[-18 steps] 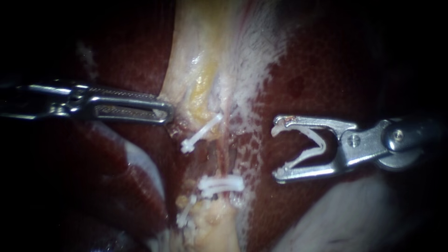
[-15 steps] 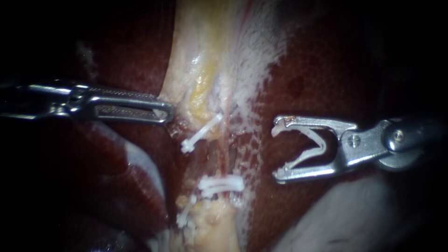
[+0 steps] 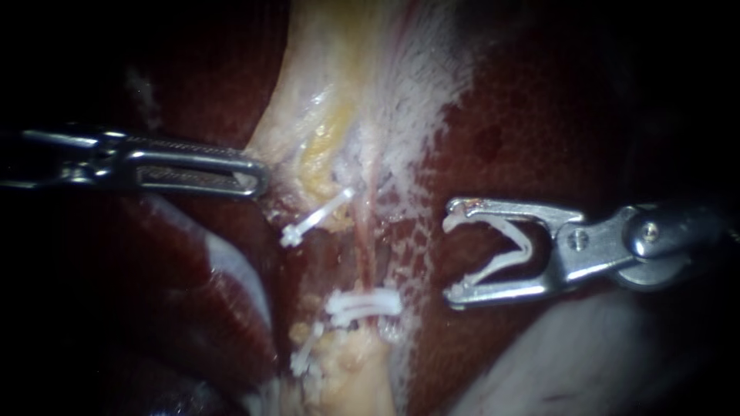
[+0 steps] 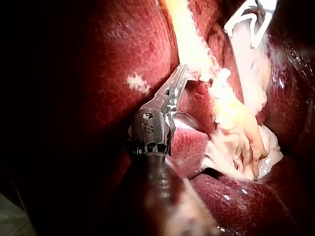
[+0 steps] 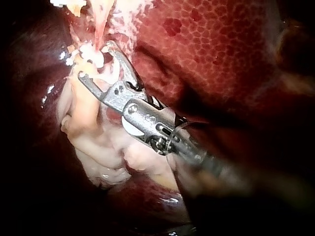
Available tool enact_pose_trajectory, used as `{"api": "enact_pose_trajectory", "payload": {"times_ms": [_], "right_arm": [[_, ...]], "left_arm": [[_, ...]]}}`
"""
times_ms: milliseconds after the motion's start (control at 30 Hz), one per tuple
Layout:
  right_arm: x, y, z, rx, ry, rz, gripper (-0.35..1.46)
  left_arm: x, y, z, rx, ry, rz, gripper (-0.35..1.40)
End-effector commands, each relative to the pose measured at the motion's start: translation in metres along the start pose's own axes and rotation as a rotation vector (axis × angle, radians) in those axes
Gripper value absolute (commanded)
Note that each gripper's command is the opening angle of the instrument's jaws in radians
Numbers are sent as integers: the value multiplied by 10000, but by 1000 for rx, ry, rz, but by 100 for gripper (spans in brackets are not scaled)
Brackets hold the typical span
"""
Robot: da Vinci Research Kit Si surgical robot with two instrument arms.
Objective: Clipping third clip right tube
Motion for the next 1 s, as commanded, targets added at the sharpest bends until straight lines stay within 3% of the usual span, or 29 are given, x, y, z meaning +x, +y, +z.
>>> {"api": "enact_pose_trajectory", "payload": {"times_ms": [33,333,567,1000], "right_arm": [[-2,-1,3,2,0,13,60],[-12,-3,28,10,0,81,60],[-12,6,47,16,0,125,60],[-20,19,90,57,-2,171,57]], "left_arm": [[-3,-1,-7,-6,1,-9,-35],[-25,-25,-45,-19,-28,2,-35],[-31,-42,-50,-26,-33,15,-35],[-33,-51,-50,-32,-34,13,-35]]}}
